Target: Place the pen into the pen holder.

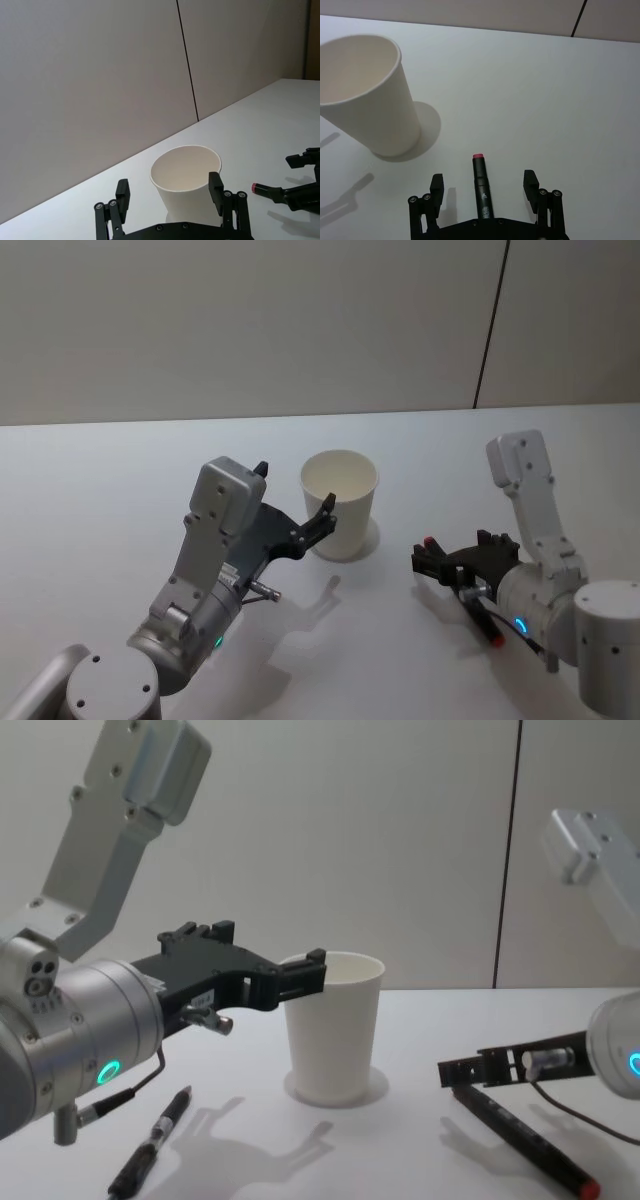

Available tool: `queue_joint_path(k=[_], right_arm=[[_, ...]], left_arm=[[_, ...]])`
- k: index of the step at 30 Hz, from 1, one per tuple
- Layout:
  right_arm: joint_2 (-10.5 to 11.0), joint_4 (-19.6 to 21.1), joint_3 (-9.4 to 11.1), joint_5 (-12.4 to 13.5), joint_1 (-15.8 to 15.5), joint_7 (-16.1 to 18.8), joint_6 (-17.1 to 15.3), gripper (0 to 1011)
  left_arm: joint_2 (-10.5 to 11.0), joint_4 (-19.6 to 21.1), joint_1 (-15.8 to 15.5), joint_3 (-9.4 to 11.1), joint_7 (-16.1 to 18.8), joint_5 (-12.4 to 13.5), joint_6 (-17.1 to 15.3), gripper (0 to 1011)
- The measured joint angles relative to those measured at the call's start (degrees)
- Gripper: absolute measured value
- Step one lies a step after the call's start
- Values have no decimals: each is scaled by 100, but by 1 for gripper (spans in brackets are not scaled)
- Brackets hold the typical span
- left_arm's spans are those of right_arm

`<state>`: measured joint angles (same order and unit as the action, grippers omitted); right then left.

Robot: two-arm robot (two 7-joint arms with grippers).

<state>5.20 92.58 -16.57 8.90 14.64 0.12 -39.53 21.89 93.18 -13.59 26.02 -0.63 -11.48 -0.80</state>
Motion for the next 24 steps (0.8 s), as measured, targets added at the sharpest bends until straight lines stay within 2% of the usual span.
queue_joint_path(k=[14, 19, 20, 22, 24], right_arm=[[-81, -365, 82, 25, 202, 110, -52, 999], [-94, -451, 103, 28, 242, 154, -59, 915], [-98, -477, 109, 28, 254, 167, -66, 864], [-101, -499, 113, 28, 265, 176, -73, 837], [-106, -536, 121, 24, 281, 192, -86, 762]], left_arm=[[0, 0, 0, 0, 0, 0, 0, 1004], [0, 0, 0, 0, 0, 0, 0, 1004], [0, 0, 0, 0, 0, 0, 0, 1004], [0, 0, 0, 0, 0, 0, 0, 1004], [0, 0, 0, 0, 0, 0, 0, 1004]])
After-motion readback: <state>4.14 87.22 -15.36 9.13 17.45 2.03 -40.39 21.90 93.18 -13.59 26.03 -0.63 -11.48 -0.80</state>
